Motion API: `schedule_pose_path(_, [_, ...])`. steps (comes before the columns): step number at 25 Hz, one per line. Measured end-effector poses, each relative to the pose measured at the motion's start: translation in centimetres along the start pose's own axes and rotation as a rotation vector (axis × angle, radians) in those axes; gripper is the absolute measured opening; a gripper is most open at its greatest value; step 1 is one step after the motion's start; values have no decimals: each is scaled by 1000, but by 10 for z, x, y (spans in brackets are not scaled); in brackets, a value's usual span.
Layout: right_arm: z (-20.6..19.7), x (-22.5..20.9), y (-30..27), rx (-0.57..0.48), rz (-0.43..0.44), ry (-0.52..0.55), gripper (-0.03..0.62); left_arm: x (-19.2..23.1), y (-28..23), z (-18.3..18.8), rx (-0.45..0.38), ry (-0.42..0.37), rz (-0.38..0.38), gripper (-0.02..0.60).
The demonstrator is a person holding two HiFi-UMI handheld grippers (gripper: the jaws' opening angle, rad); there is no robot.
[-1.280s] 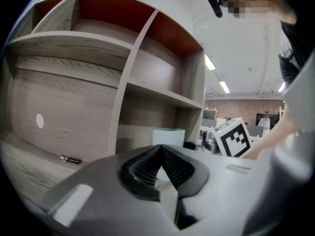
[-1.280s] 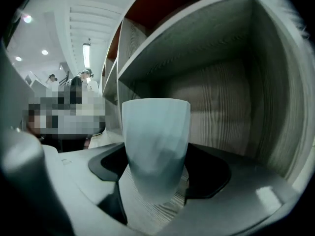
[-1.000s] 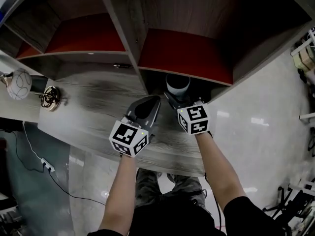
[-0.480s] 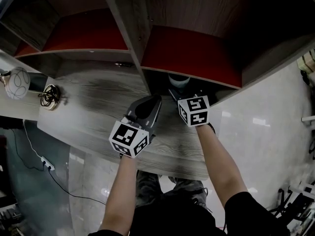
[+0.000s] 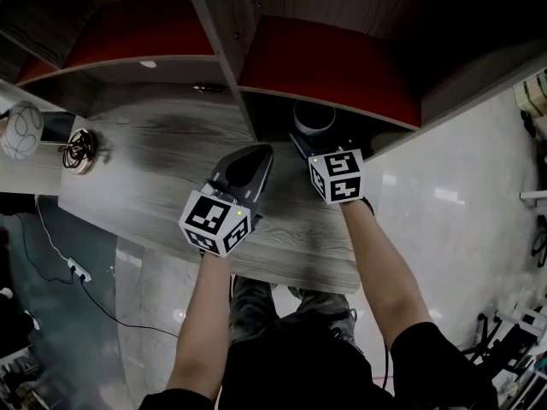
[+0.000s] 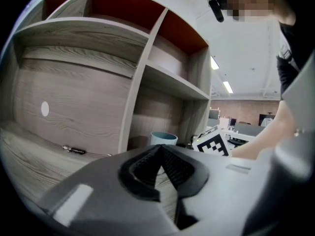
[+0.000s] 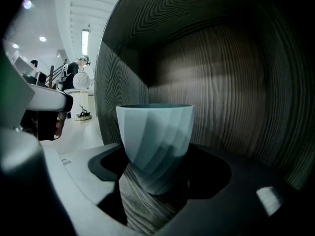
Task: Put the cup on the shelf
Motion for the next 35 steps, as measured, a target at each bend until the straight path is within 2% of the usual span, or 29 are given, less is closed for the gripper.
schedule_pose_path(7, [-1,0,0,39,-6,13,367,-5,2,4,-2,-3,-8,0])
schedule_pose_path(19, [10,-1,14,90,-4,-35,376,-15,15,22,-1,-15,-9,0])
schedule_pose_path(24, [19,-1,42,123,-2,-60,376,-23,23,38,10,-12,-14,0])
schedule_pose_path(32, [41,-8,102,141,66,-33,373,-37,33,63,37,-4,-36,0])
schedule_pose_path(35, [54,-12,128,133,96,-54,373,-42,34,70,41,-2,-52,0])
Point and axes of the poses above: the fingertips, and each gripper's own axes: y backward along the fingers, x to its left, z out of its top, the point moved 8 cm from there along y, backward along the fingers, and after that the axes turned 15 degrees about -z, right-handed, at the moved point
